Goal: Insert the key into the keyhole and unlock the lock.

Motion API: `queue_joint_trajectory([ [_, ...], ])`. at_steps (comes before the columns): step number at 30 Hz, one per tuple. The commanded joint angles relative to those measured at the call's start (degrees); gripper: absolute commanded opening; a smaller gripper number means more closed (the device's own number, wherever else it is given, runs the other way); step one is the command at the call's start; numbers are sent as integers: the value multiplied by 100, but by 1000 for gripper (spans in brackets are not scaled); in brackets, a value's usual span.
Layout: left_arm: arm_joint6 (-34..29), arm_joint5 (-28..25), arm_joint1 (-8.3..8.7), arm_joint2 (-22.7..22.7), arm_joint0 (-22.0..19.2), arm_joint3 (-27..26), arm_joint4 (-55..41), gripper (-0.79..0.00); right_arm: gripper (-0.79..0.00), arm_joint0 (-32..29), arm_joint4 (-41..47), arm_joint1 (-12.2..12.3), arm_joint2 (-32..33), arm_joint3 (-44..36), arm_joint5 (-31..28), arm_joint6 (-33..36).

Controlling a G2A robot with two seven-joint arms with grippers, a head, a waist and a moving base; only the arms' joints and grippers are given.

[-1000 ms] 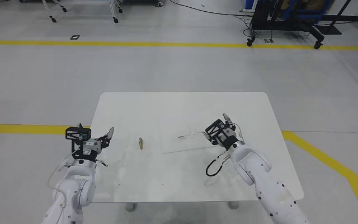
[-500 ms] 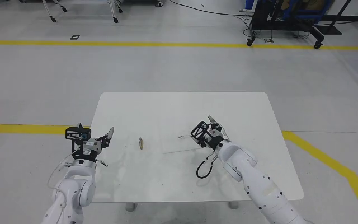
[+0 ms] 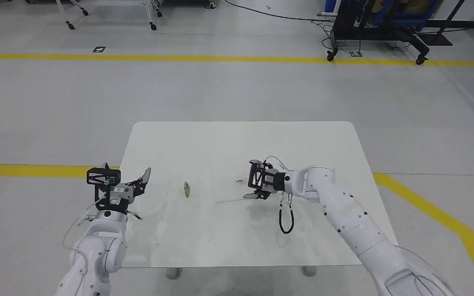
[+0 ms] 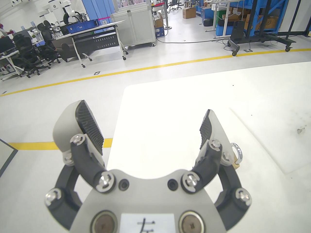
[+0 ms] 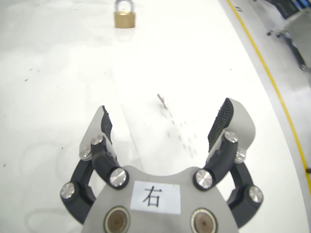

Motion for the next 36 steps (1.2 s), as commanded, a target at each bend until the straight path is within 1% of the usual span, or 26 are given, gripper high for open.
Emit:
queue_joint_trajectory([
  [1, 0, 0, 0, 0, 0, 0, 0, 0, -422, 336, -95, -55, -199, 441, -265, -322],
  [3, 0, 0, 0, 0, 0, 0, 0, 0, -468, 620, -336, -124, -447, 779, -337, -543],
  [7, 0, 0, 0, 0, 0, 0, 0, 0, -486, 1074, -606, -308, -904, 1399, -240, -800],
  [12, 0, 0, 0, 0, 0, 0, 0, 0, -499, 1556, -765, -599, -1418, 2096, -62, -823],
  [17, 0, 0, 0, 0, 0, 0, 0, 0, -468, 1933, -713, -880, -1769, 2612, -114, -774],
  [19, 0, 0, 0, 0, 0, 0, 0, 0, -480, 2034, -698, -984, -1895, 2789, -163, -747],
  [22, 0, 0, 0, 0, 0, 0, 0, 0, -523, 2167, -706, -1141, -2080, 3037, -208, -688],
  [24, 0, 0, 0, 0, 0, 0, 0, 0, -536, 2246, -683, -1236, -2170, 3188, -239, -716],
  [25, 0, 0, 0, 0, 0, 0, 0, 0, -579, 2281, -677, -1278, -2209, 3257, -241, -743],
  [26, 0, 0, 0, 0, 0, 0, 0, 0, -683, 2316, -678, -1317, -2248, 3322, -260, -776],
  [27, 0, 0, 0, 0, 0, 0, 0, 0, -748, 2348, -680, -1352, -2282, 3387, -267, -812],
  [28, 0, 0, 0, 0, 0, 0, 0, 0, -785, 2377, -692, -1387, -2318, 3457, -276, -818],
  [36, 0, 0, 0, 0, 0, 0, 0, 0, -785, 2525, -695, -1617, -2504, 3834, -245, -911],
])
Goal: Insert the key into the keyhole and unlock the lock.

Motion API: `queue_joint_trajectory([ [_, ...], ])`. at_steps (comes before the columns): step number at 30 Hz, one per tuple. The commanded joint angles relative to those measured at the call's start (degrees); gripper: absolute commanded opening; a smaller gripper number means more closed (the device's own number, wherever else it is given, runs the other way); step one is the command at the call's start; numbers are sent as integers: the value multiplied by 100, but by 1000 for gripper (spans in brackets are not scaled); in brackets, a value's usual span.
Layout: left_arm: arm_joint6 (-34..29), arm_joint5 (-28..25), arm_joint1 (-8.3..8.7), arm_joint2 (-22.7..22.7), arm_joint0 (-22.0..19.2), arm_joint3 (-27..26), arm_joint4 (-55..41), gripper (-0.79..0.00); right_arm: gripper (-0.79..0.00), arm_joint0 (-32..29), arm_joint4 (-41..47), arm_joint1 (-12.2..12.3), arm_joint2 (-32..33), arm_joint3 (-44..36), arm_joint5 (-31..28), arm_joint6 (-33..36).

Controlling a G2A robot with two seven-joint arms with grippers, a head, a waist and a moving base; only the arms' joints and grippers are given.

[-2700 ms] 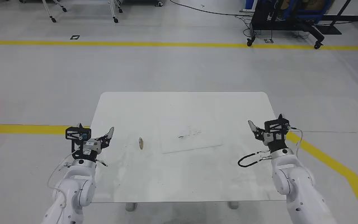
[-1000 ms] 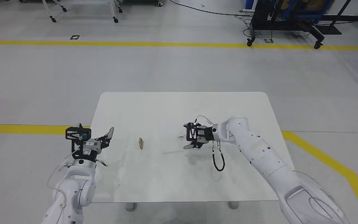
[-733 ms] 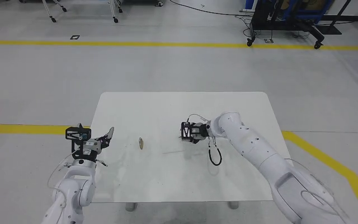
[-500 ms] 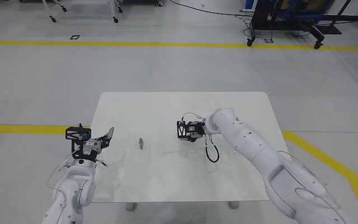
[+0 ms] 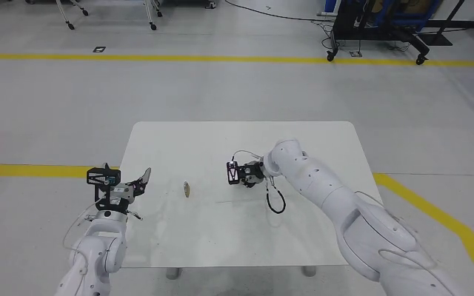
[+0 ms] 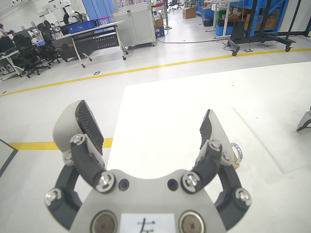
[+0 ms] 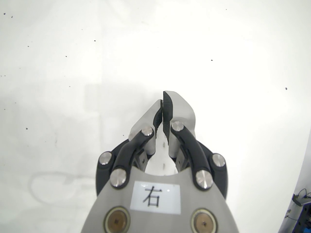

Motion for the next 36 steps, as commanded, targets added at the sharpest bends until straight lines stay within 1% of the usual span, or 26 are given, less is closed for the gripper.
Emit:
queue_joint_trajectory([
  [1, 0, 0, 0, 0, 0, 0, 0, 0, -785, 22, -33, -23, -28, 46, 21, -71],
  [5, 0, 0, 0, 0, 0, 0, 0, 0, -785, 32, -157, -11, -67, 80, 131, -378],
  [10, 0, 0, 0, 0, 0, 0, 0, 0, -785, -47, -403, 151, -56, 72, 362, -1113],
  [13, 0, 0, 0, 0, 0, 0, 0, 0, -785, -137, -566, 323, -6, 51, 559, -1813],
  [19, 0, 0, 0, 0, 0, 0, 0, 0, -785, -437, -932, 759, 123, -59, 1009, -3578],
  [21, 0, 0, 0, 0, 0, 0, 0, 0, -785, -522, -1069, 889, 154, -110, 1135, -3939],
  [23, 0, 0, 0, 0, 0, 0, 0, 0, -785, -603, -1096, 990, 210, -170, 1179, -4110],
  [26, 0, 0, 0, 0, 0, 0, 0, 0, -785, -697, -1102, 1089, 281, -317, 1195, -4010],
  [34, 0, 0, 0, 0, 0, 0, 0, 0, -785, -697, -1102, 1089, 281, -317, 1195, -4010],
  [36, -89, -46, 9, 99, -19, -182, 413, 0, -785, -697, -1102, 1089, 281, -317, 1195, -4010],
])
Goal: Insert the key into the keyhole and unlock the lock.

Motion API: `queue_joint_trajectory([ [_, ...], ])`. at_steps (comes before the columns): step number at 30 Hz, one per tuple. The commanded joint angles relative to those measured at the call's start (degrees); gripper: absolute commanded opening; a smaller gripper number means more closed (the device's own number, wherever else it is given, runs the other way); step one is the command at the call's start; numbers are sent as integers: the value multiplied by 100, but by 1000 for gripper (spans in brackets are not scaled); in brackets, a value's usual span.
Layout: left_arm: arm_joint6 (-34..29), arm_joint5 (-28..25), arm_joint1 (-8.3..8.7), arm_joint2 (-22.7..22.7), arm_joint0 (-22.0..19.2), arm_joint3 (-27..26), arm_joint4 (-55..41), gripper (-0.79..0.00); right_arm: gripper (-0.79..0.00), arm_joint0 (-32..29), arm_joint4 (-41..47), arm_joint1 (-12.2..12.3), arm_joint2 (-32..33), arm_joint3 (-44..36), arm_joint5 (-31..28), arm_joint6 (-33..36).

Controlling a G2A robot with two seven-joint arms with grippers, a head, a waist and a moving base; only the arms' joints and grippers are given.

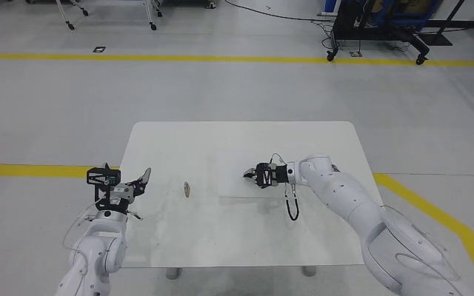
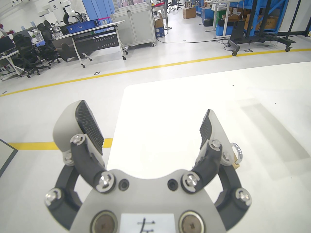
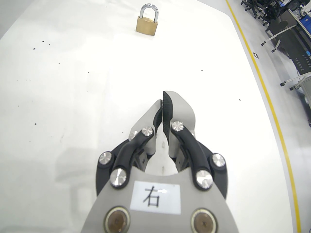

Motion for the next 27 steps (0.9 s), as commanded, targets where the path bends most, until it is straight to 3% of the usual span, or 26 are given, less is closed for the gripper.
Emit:
queue_joint_trajectory([
  [1, -169, -79, 3, 161, -54, -249, 450, 0, -785, 0, 0, 0, 0, 0, 0, 0],
  [4, -809, -513, -3, 526, -413, -476, 635, 0, -785, 0, 0, 0, 0, 0, 0, 0],
  [7, -1805, -1273, -18, 982, -1124, -334, 527, 0, -785, 0, 0, 0, 0, 0, 0, 0],
  [10, -2530, -1624, -90, 1582, -1881, -45, 318, 0, -785, 0, 0, 0, 0, 0, 0, 0],
  [19, -3380, -1040, -542, 3546, -3725, 1787, 506, 0, -785, 0, 0, 0, 0, 0, 0, 0],
  [27, -3585, -750, -938, 4535, -4558, 3184, 635, 0, -785, 0, 0, 0, 0, 0, 0, 0],
])
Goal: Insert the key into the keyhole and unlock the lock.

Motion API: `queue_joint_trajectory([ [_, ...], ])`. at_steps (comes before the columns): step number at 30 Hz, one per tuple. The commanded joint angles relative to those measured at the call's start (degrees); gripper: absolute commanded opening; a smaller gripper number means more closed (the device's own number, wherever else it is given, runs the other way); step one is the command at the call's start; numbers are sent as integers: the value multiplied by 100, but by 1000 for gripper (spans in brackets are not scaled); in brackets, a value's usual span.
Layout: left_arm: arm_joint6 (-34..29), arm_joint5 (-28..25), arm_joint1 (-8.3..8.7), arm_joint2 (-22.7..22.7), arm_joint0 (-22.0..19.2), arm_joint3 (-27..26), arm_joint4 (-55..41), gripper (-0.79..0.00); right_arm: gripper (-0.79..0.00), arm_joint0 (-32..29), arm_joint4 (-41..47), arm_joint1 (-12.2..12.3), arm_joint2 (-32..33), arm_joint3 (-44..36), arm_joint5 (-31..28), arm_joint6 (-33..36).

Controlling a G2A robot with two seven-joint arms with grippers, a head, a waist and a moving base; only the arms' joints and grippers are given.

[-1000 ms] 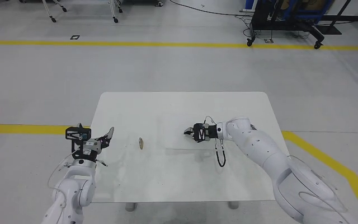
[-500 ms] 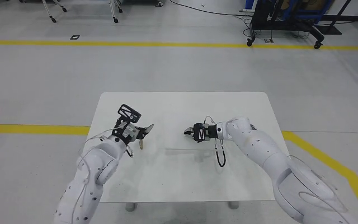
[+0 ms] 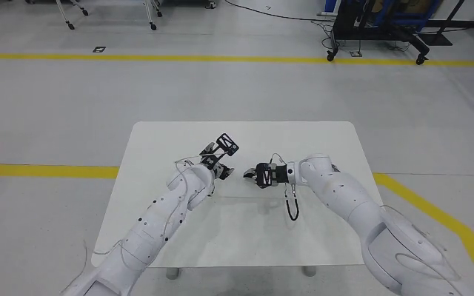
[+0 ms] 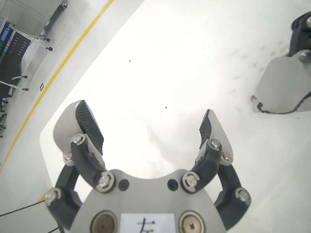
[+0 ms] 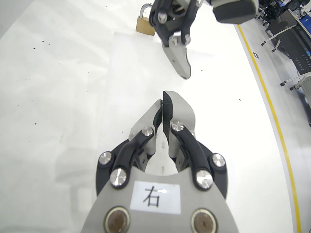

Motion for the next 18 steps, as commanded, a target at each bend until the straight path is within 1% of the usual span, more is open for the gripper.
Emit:
queue_joint_trajectory([
  [1, 8, 72, -67, 126, -113, 242, 31, 0, -785, 0, 0, 0, 0, 0, 0, 0],
  [8, -14, 169, -262, 438, -375, 881, 180, 0, -785, 0, 0, 0, 0, 0, 0, 0],
  [18, 79, 127, -472, 586, -619, 1505, 121, 0, -785, 0, 0, 0, 0, 0, 0, 0],
])
